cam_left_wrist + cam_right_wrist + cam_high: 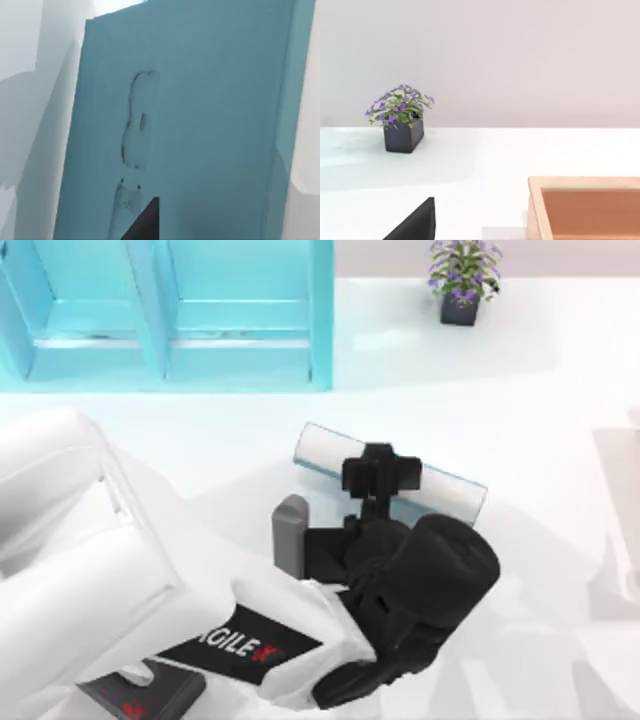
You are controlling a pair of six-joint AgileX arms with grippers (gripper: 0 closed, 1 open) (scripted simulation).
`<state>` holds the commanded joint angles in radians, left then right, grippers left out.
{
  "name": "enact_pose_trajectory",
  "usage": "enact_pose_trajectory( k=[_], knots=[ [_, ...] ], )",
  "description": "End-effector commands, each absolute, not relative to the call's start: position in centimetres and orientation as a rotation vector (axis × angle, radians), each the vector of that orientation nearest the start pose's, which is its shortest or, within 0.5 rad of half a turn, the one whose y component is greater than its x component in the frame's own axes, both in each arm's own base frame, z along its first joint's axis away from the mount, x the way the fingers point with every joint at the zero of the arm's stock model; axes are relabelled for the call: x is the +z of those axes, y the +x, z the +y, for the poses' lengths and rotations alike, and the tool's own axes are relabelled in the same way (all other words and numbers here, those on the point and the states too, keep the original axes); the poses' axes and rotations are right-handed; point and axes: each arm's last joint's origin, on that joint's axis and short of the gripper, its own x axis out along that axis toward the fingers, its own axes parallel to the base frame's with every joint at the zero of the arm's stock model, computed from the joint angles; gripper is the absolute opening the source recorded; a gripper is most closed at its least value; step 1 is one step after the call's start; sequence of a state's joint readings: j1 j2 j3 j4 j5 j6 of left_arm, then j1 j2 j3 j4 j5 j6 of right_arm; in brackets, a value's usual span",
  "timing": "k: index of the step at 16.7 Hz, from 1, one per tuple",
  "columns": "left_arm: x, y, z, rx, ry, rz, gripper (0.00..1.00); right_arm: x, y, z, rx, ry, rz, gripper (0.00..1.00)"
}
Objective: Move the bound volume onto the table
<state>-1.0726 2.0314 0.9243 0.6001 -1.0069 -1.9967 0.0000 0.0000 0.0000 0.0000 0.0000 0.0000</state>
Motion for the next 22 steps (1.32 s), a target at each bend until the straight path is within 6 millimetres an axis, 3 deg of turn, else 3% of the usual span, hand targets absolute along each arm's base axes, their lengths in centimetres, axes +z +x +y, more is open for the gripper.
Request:
enact_pose_trajectory(
  k=[2, 13, 16, 22],
  knots=[
    [10.2, 20.6, -31.9, 0.220, -1.552, 0.201, 1.00, 16.0, 10.6, -0.1, 0.000, 0.000, 0.000, 1.00],
    [9.9, 19.9, -32.2, 0.227, -1.548, 0.212, 1.00, 16.0, 10.6, -0.1, 0.000, 0.000, 0.000, 1.00],
    [9.4, 17.4, -32.9, 0.247, -1.544, 0.243, 1.00, 16.0, 10.6, -0.1, 0.000, 0.000, 0.000, 1.00],
    [9.1, 10.2, -32.9, 0.283, -1.504, 0.262, 1.00, 16.0, 10.6, -0.1, 0.000, 0.000, 0.000, 1.00]
  ],
)
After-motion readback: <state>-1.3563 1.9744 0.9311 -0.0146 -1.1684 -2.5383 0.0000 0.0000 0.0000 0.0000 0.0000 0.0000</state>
